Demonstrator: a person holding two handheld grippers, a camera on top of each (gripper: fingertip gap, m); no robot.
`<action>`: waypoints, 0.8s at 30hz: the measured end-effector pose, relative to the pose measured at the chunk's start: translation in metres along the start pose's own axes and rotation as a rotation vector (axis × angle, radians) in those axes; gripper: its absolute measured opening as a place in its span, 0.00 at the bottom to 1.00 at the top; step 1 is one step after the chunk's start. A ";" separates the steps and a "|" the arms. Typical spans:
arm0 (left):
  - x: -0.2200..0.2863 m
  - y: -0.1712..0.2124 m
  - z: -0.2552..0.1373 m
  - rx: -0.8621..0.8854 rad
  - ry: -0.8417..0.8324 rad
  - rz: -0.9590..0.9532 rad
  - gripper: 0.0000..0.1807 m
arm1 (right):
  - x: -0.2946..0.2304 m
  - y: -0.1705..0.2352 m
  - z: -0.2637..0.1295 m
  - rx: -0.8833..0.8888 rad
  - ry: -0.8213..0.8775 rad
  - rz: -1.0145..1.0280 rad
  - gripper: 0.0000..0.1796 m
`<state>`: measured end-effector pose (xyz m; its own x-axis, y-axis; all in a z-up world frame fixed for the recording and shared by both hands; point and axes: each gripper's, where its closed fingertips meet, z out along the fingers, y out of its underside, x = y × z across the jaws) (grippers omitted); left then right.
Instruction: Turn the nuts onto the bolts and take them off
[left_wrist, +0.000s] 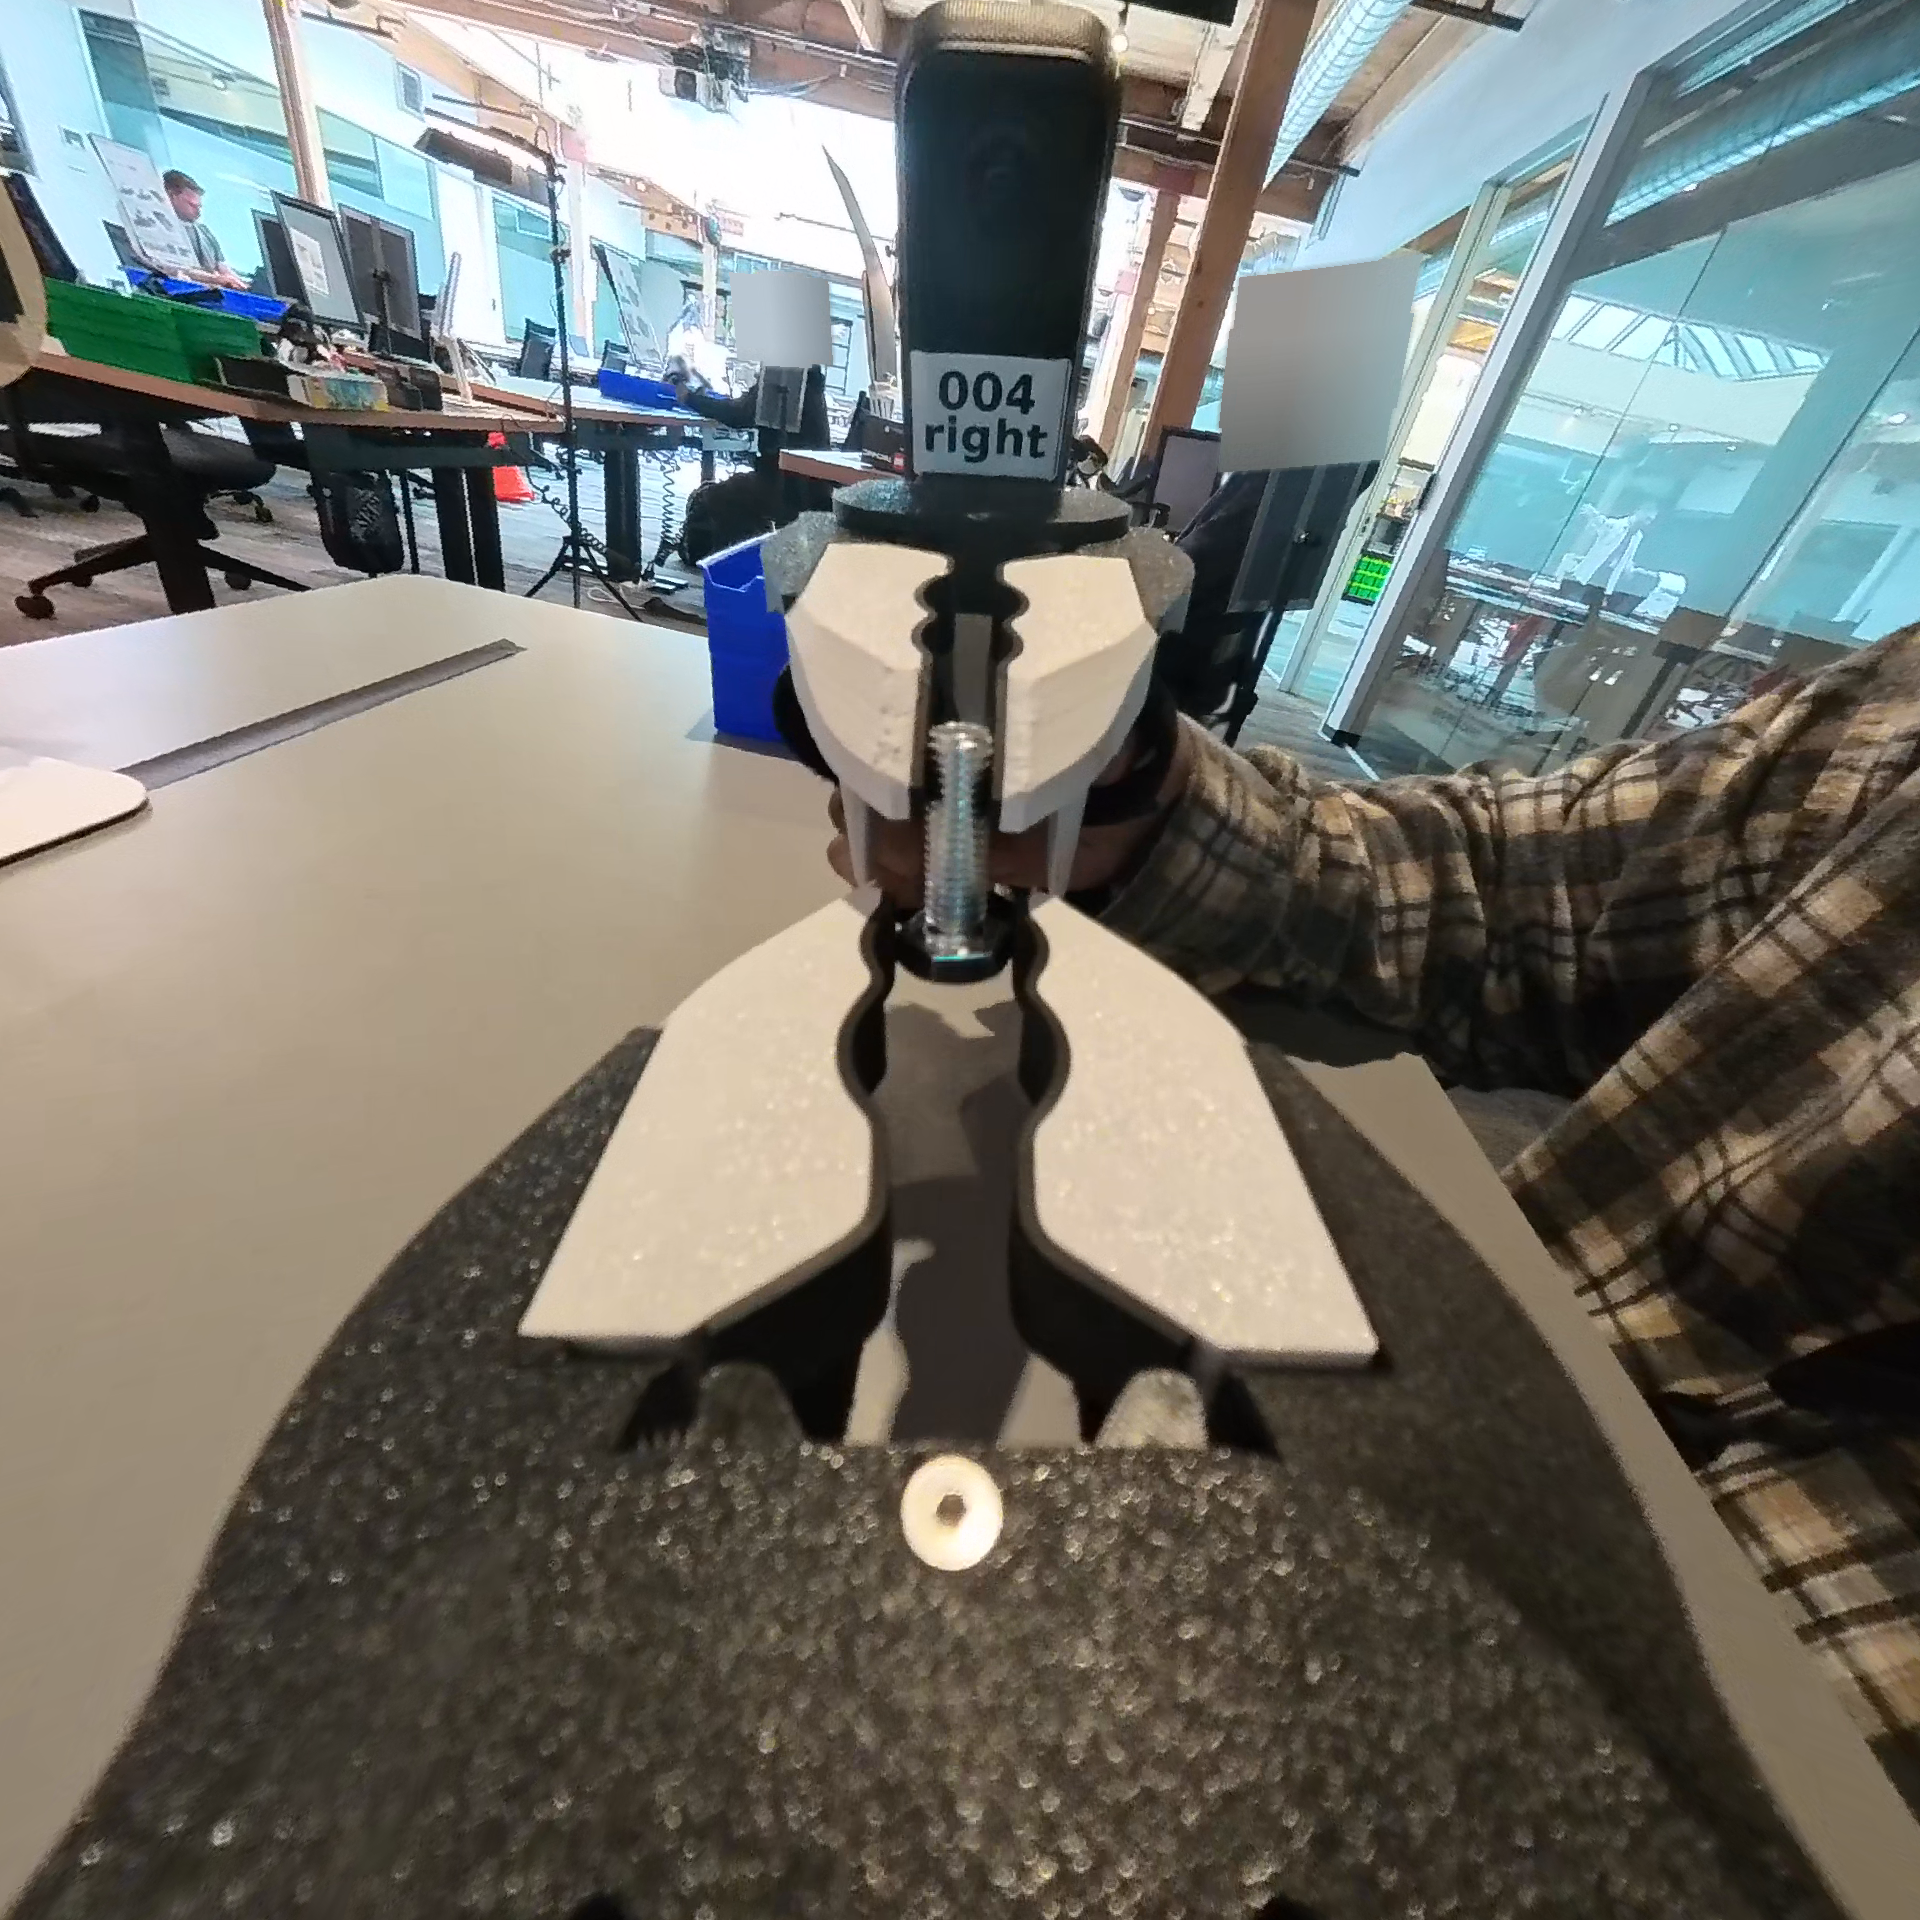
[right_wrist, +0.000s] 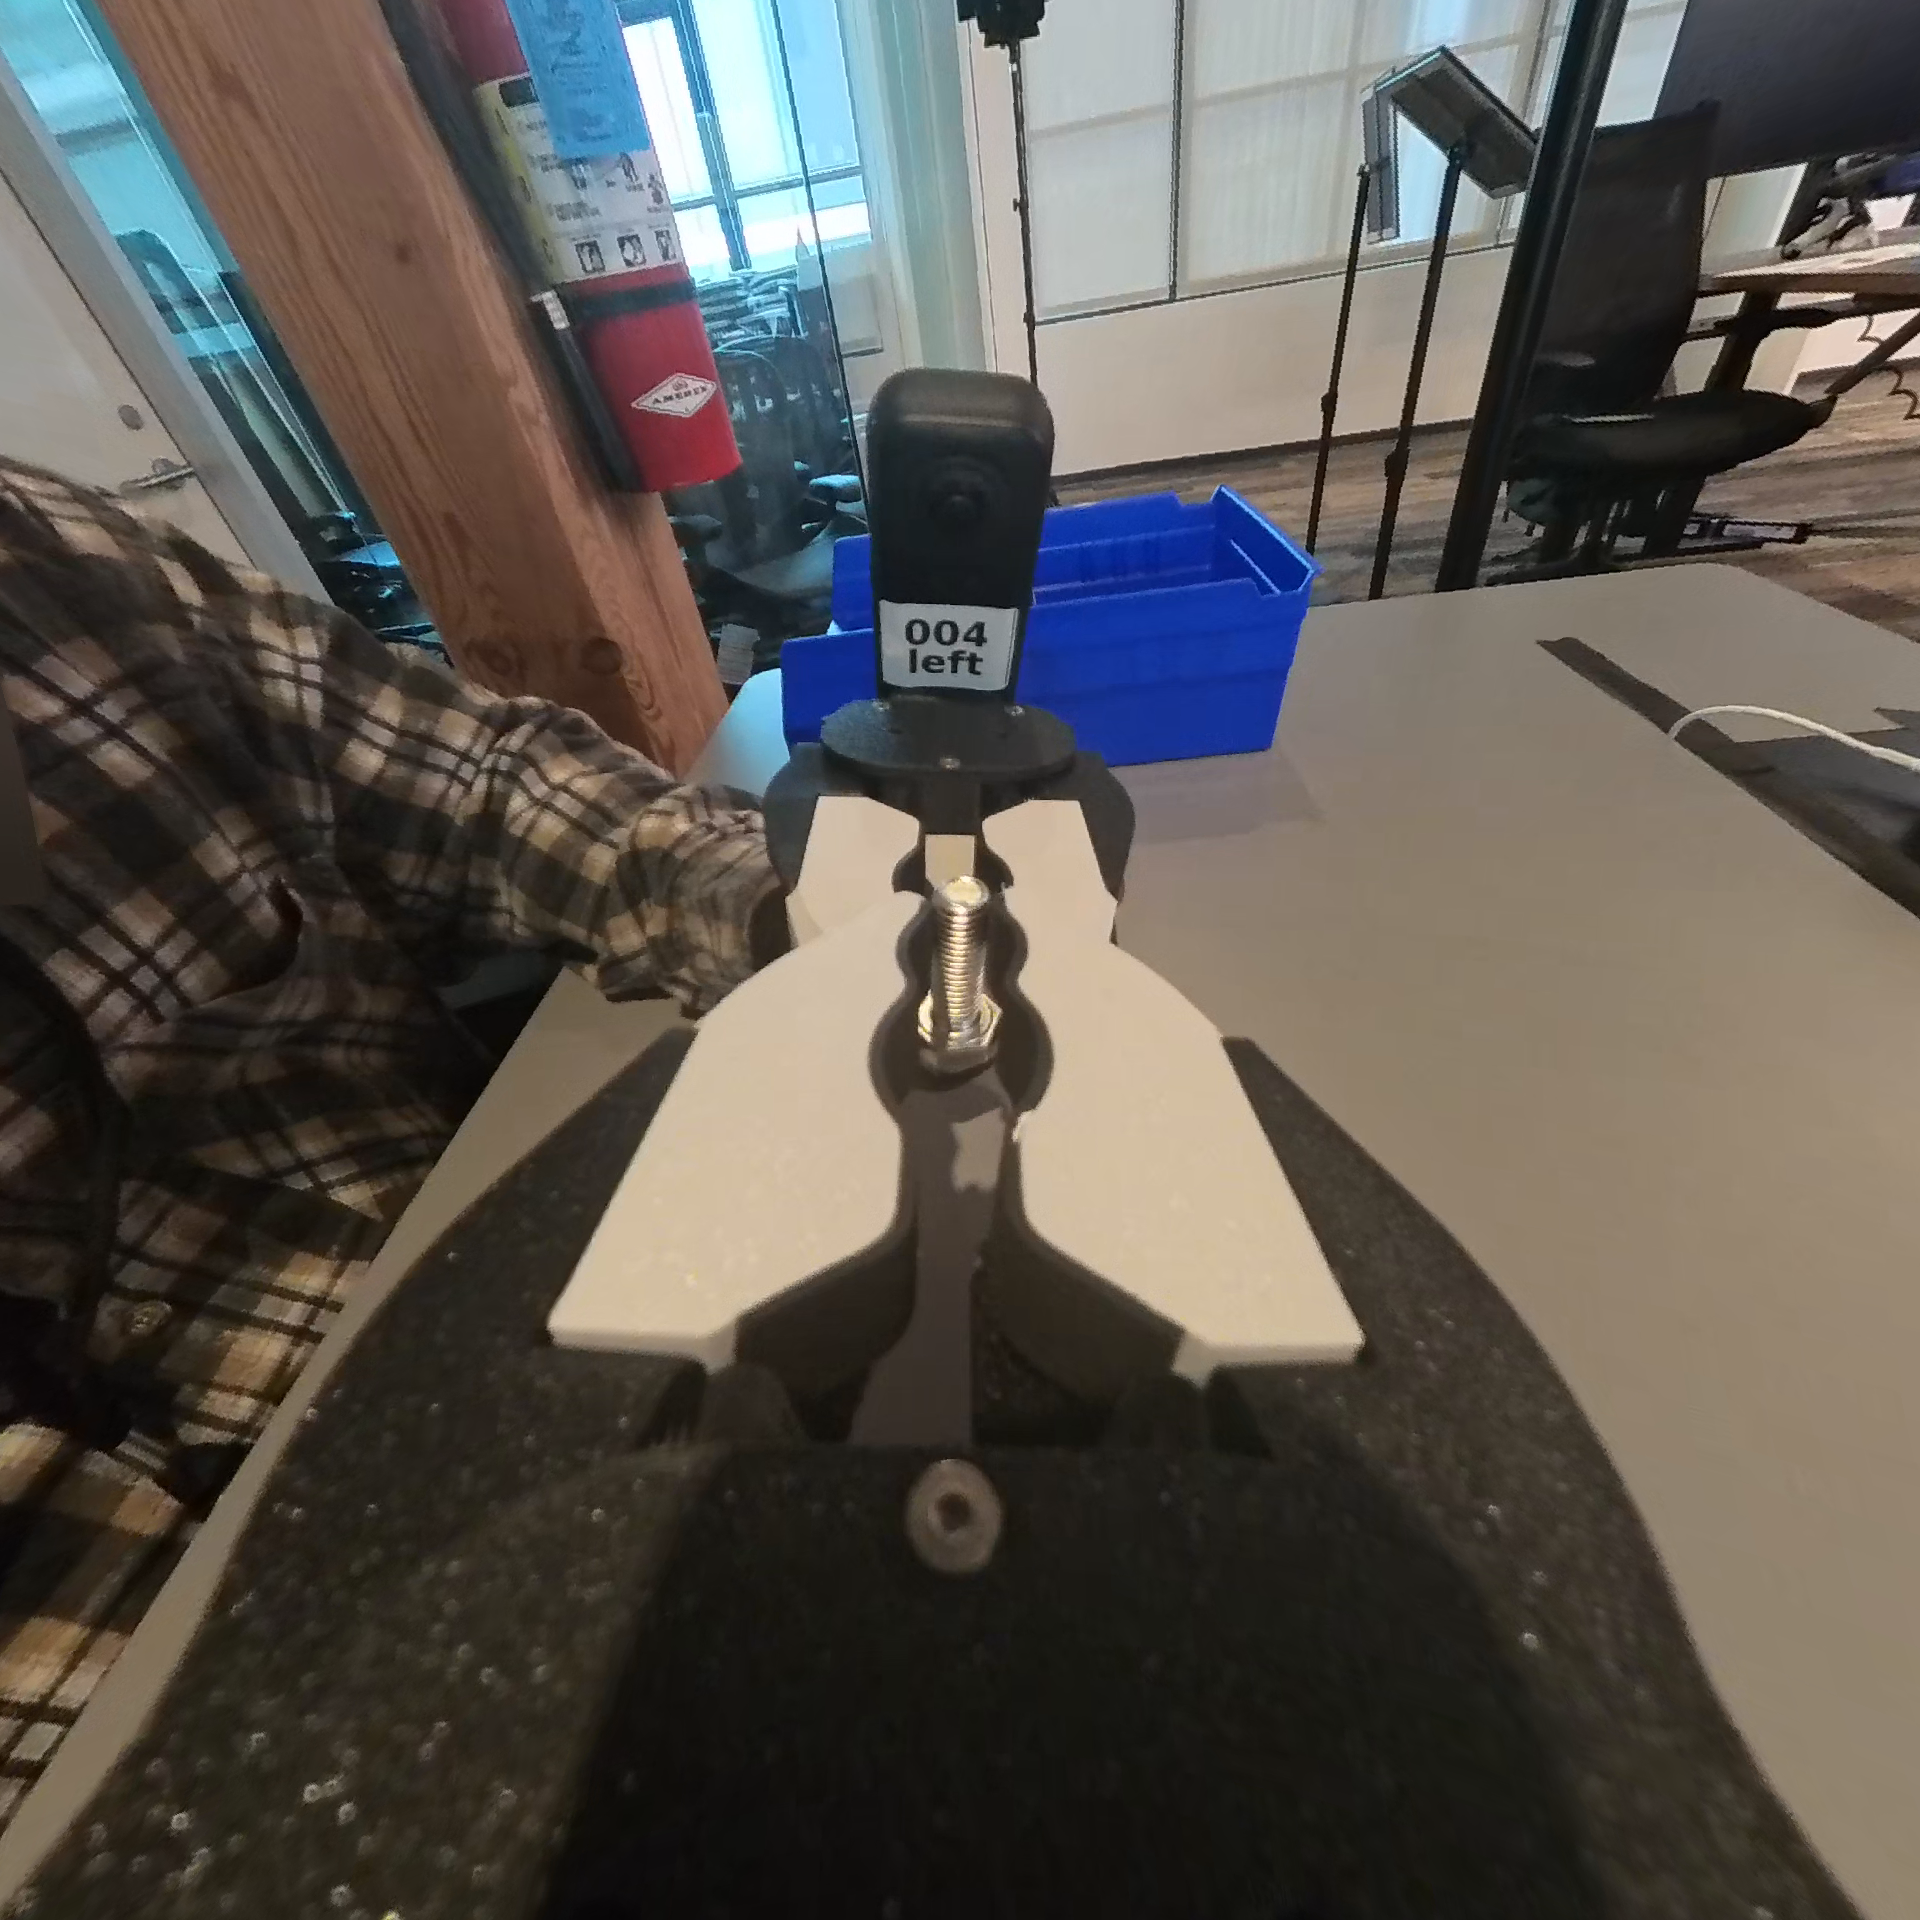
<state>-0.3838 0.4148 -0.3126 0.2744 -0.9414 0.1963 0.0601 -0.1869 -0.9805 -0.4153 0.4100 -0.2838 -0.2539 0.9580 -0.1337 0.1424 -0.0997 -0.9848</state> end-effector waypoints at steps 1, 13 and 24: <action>0.000 0.000 0.000 0.000 -0.002 0.002 0.11 | 0.000 -0.001 0.000 0.002 0.002 -0.001 0.05; 0.001 0.000 0.000 0.001 -0.005 0.009 0.11 | -0.001 -0.003 -0.003 0.012 0.001 -0.002 0.05; 0.000 -0.001 0.000 -0.012 -0.037 0.033 0.11 | 0.000 -0.003 -0.002 0.018 0.004 -0.002 0.05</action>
<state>-0.3840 0.4154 -0.3115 0.3110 -0.9361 0.1641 0.0391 -0.1599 -0.9864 -0.4136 0.4106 -0.2801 -0.2508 0.9591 -0.1310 0.1250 -0.1021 -0.9869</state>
